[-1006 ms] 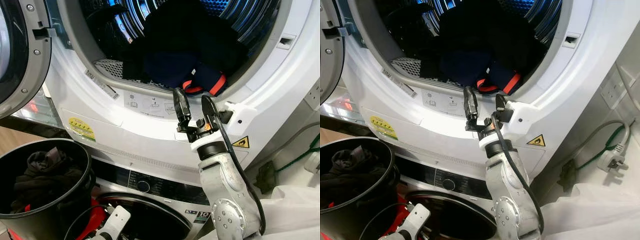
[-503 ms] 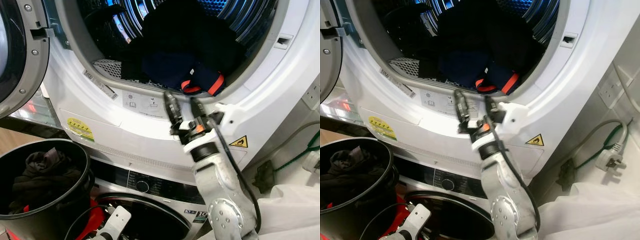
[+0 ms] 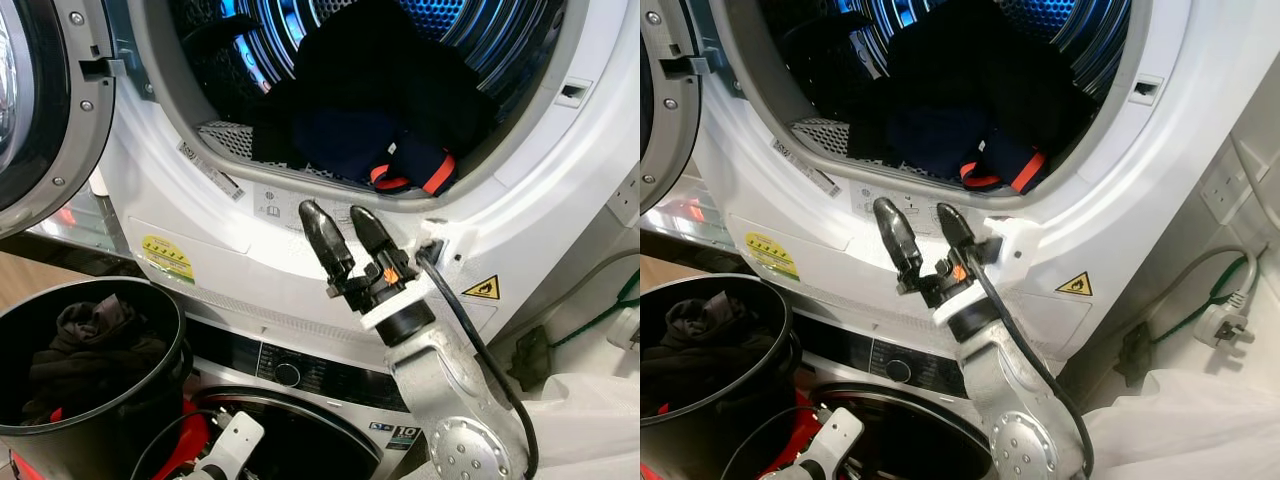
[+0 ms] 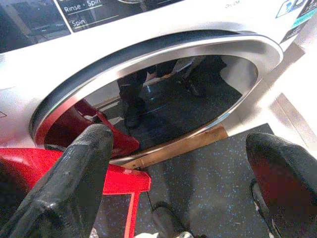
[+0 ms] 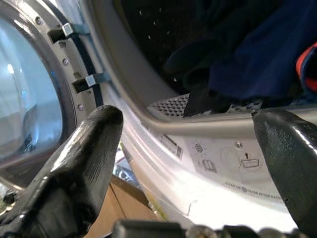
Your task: Clothes washing
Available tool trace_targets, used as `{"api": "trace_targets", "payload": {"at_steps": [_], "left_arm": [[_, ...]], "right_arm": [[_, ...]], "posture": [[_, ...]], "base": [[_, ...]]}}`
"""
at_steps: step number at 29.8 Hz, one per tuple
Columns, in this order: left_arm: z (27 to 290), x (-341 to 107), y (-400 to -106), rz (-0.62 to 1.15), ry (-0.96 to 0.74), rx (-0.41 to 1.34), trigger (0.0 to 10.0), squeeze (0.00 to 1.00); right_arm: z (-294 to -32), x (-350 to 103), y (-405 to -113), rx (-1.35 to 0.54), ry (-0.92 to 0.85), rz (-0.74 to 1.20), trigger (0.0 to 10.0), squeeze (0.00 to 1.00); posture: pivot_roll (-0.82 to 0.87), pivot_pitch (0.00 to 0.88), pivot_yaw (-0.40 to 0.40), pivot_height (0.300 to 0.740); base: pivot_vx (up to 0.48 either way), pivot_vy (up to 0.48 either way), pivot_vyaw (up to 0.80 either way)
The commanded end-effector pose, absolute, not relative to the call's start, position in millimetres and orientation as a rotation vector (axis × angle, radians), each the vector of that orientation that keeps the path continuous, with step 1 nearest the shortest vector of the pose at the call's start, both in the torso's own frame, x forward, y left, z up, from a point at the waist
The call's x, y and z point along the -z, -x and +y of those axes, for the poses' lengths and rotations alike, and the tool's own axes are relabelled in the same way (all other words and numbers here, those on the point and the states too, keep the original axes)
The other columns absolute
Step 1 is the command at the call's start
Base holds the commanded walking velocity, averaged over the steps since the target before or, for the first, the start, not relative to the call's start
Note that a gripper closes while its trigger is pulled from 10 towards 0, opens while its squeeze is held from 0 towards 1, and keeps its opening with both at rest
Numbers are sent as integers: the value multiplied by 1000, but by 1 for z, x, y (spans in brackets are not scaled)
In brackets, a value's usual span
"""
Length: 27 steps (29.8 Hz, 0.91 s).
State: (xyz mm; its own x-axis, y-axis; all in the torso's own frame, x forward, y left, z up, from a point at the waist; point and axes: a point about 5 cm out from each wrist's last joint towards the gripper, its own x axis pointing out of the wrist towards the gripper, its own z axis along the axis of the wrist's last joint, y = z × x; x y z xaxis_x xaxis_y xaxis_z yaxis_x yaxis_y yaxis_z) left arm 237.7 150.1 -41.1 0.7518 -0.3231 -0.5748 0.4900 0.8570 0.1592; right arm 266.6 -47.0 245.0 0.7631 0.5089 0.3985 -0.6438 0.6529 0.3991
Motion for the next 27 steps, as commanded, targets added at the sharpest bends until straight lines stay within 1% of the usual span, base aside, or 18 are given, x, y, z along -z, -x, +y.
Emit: {"api": "trace_targets", "payload": {"at_steps": [1, 4, 10, 17, 24, 27], "left_arm": [[149, 44, -234, 577, -316, 457, 10000, 0], [149, 44, -234, 577, -316, 458, 10000, 0], [148, 42, -237, 571, -311, 451, 10000, 0], [151, 42, -238, 571, -319, 448, 10000, 0], [154, 41, -239, 567, -322, 438, 10000, 0], [155, 40, -240, 567, -324, 438, 10000, 0]], "right_arm": [[-48, -248, -268, -642, -591, -275, 10000, 0], [-51, -257, -269, -629, -609, -306, 10000, 0], [-52, -259, -274, -597, -599, -319, 10000, 0], [-52, -267, -298, -492, -529, -348, 10000, 0], [-50, -279, -307, -488, -486, -399, 10000, 0], [-42, -283, -310, -506, -480, -410, 10000, 0]], "posture": [[79, 0, -103, 740], [74, 0, -102, 740], [73, 0, -98, 740], [74, 0, -86, 740], [80, 0, -86, 740], [77, 0, -82, 740]], "base": [[0, 0, 0], [0, 0, 0], [0, 0, 0], [0, 0, 0], [0, 0, 0], [0, 0, 0]]}}
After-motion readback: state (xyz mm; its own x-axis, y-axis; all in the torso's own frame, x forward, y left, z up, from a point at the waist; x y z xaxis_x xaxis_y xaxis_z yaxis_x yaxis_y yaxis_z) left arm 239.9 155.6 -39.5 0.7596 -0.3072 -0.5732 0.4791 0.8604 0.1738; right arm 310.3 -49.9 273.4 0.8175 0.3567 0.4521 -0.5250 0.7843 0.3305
